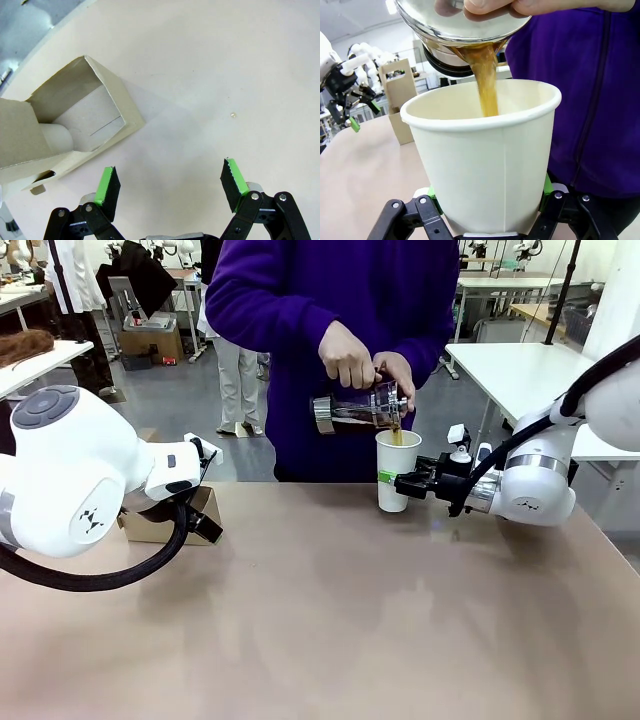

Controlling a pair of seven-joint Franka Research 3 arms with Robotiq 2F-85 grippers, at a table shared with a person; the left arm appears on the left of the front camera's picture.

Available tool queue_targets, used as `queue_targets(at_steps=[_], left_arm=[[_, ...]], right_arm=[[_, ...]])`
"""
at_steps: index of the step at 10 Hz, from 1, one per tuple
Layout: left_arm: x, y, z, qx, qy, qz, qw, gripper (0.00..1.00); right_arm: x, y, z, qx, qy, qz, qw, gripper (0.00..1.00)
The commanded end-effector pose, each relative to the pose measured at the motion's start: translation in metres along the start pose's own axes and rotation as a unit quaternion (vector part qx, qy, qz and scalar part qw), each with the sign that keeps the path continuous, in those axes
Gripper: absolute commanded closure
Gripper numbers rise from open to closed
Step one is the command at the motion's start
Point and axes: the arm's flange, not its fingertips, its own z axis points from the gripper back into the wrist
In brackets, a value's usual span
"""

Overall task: Pour a drink into a cup and package it in a carrier.
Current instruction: When a person places the Paper Cup Lid on the 600 ml Paper Cup , lift the 600 ml Paper Cup.

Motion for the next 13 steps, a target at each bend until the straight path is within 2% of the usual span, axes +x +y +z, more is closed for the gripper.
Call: queue_targets(at_steps=[1, 13], left_arm=[[-0.0001, 0.0001, 0.0003, -0.001, 0.000, 0.001, 1.000, 0.00], [-0.0001, 0.0001, 0.0003, -0.001, 0.000, 0.001, 1.000, 0.00]], right_arm=[[0.0012, 0.0054, -0.0006, -0.003, -0.005, 0.009, 1.000, 0.20], [0.0012, 0.0054, -0.0006, -0.003, -0.005, 0.009, 1.000, 0.20]])
